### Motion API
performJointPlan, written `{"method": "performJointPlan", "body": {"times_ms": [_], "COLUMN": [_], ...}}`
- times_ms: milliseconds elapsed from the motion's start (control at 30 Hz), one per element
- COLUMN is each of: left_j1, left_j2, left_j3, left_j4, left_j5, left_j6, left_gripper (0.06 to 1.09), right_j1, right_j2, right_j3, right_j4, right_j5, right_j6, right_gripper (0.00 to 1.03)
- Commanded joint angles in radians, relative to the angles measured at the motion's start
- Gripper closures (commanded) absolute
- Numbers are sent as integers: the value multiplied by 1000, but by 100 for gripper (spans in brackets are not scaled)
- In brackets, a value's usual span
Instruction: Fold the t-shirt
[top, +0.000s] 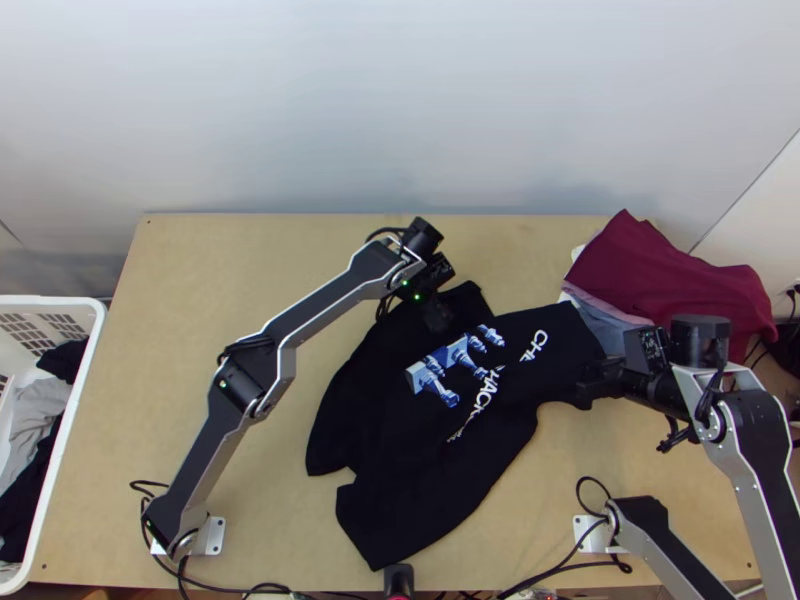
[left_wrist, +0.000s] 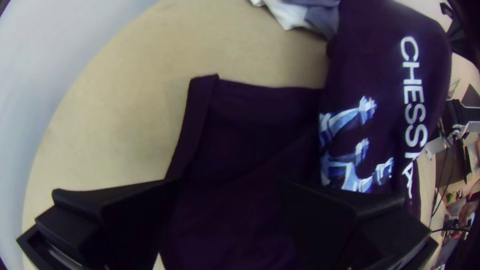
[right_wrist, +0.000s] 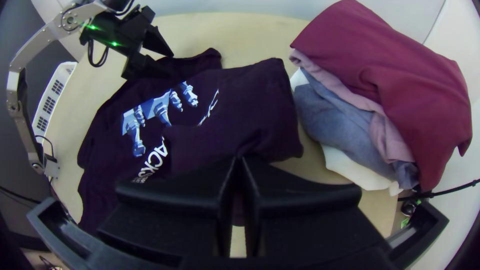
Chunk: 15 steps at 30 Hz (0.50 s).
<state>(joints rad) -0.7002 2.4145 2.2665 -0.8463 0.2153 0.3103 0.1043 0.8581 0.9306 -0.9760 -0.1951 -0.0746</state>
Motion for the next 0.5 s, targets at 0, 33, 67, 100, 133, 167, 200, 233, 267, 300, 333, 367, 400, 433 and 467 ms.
{"method": "performJointPlan", "body": {"times_ms": [0,33,67,100,133,167,200,233,267,300,333,367,400,433,467], "left_j1": [1,-1,1,1,1,1,1,1,1,1,1,1,1,2,2], "left_j2": [63,67,72,78,84,84,83,83,83,84,84,86,86,84,81], "left_j3": [-1,-1,-1,-1,-1,-1,-1,-1,-1,-1,-2,-2,-7,-9,-13], "left_j4": [-4,-5,-5,-5,-5,-4,-2,-2,-4,-10,-16,-19,-25,-28,-33], "left_j5": [-24,-24,-24,-27,-39,-45,-45,-45,-45,-45,-45,-45,-44,-44,-44], "left_j6": [-7,-10,-14,-17,-17,-17,-14,-14,-13,-13,-14,-19,-25,-28,-34], "left_gripper": [27,32,35,39,43,48,50,55,65,71,75,81,84,86,86], "right_j1": [8,8,8,8,8,8,8,8,8,9,11,15,17,18,18], "right_j2": [-11,-13,-14,-14,-16,-16,-16,-18,-18,-18,-18,-16,-18,-18,-18], "right_j3": [-3,-3,-3,-3,-3,-4,-4,-4,-4,-4,-3,-1,-1,1,2], "right_j4": [-3,-3,-4,-6,-6,-7,-7,-7,-7,-7,-6,-6,-6,-6,-7], "right_j5": [-1,-1,-1,0,0,0,0,0,-1,-1,-1,-1,-1,-1,0], "right_j6": [2,2,1,-1,-2,-2,-2,-2,-4,-4,-4,-2,-2,-4,-4], "right_gripper": [100,100,100,100,100,100,100,100,100,100,100,100,100,100,100]}}
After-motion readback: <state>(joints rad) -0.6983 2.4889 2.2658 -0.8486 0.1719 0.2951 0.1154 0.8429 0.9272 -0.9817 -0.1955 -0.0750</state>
